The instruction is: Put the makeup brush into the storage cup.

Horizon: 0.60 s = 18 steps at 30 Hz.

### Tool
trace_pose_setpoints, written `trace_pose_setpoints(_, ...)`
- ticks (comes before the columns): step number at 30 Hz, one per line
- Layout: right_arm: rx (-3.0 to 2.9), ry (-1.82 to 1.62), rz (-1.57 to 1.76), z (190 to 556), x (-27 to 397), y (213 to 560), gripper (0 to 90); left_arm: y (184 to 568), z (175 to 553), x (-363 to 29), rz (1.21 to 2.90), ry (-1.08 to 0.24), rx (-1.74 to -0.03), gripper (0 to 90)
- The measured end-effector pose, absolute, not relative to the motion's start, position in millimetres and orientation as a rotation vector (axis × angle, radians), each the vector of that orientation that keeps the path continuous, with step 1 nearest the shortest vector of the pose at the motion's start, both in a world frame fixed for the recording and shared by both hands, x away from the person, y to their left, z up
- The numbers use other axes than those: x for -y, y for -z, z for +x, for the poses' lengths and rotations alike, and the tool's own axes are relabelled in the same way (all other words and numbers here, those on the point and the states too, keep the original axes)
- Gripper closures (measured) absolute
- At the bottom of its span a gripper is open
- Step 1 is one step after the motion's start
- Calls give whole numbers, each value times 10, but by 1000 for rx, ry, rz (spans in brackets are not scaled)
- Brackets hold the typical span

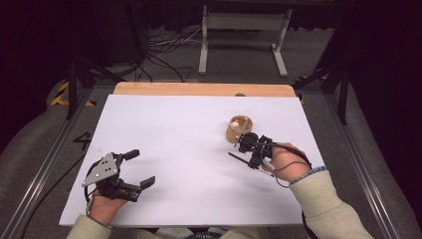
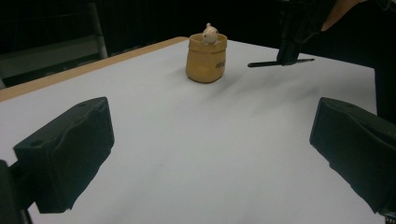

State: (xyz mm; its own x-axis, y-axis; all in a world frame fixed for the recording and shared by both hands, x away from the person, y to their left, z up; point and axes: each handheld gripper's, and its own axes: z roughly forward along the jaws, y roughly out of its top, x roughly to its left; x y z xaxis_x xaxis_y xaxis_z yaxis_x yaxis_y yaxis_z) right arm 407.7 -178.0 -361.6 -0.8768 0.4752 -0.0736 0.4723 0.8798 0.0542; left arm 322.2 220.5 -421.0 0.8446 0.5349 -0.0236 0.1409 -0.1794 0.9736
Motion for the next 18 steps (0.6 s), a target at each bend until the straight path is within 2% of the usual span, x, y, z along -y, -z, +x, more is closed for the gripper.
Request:
trace_pose_setpoints(5,-2974,-64,650,4013,1659,3483,840,4158,3246,-2161,1728,-347,-494,4)
trace_pose_setpoints(9,-2971,-77,588,3961,1566,3394,841,4093,3282,-2086,1752,-319,-465,38)
trace_pose_setpoints(18,-2993,-87,439,3849,1347,3258,841,4052,3360,-1969,1746,-270,-441,36)
